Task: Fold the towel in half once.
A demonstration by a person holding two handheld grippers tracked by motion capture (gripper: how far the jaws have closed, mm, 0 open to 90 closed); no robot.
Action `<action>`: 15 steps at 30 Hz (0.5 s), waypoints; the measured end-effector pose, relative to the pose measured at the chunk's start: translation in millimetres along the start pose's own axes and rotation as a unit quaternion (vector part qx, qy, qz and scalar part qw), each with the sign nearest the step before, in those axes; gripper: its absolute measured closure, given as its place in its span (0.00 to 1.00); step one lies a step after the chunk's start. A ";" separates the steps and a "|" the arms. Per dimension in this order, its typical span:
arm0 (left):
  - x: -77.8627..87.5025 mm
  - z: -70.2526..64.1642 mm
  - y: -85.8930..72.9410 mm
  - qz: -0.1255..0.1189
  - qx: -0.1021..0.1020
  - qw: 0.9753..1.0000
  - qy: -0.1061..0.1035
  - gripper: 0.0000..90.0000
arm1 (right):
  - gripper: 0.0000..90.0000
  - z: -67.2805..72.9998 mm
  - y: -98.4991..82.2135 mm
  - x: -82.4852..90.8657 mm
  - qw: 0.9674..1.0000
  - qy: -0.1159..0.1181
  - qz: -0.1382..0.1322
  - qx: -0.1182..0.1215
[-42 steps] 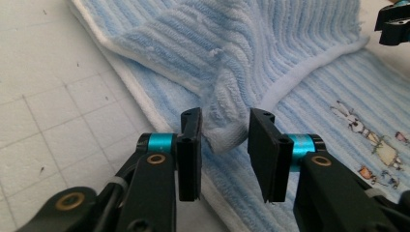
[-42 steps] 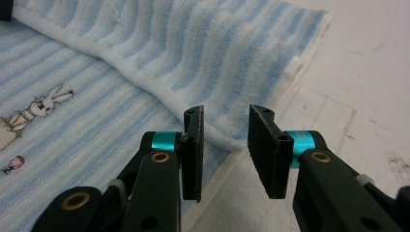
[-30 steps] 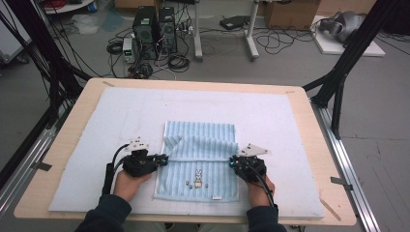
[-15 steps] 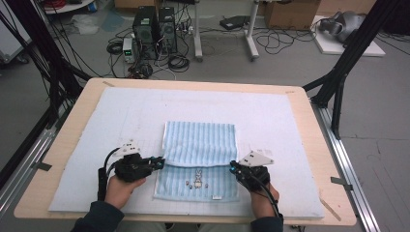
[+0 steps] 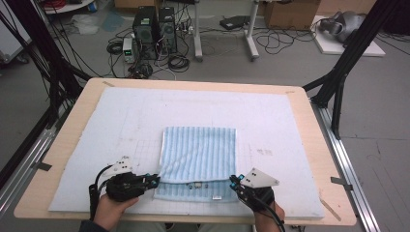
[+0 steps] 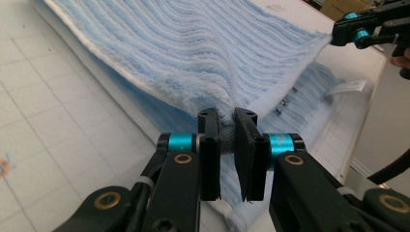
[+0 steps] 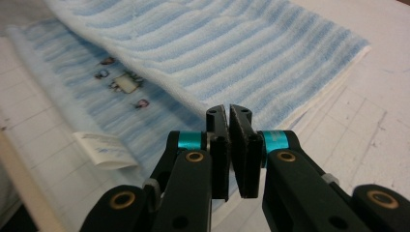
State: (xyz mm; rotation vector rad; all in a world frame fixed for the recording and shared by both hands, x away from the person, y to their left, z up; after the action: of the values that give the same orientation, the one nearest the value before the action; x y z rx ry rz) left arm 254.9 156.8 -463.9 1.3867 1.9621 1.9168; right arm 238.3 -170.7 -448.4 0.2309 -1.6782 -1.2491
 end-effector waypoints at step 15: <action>12.4 -15.6 -16.5 0.009 -0.026 1.000 -0.002 0.88 | 0.96 21.0 -19.7 15.0 1.000 0.025 0.009 0.000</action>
State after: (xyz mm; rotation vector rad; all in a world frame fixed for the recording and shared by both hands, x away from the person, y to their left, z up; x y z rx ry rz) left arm 229.3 155.6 -467.6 1.4001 1.8910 1.9560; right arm 207.0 -176.2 -455.0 0.2439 -1.6352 -1.2199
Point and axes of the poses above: each handheld gripper's, and its own axes: x roughly backward along the jaws, y roughly out of its top, z roughly to its left, the point moved 5 cm from there along -x, roughly forward along the jaws, and after that the axes turned 12 degrees about y, right-handed, at the moved point
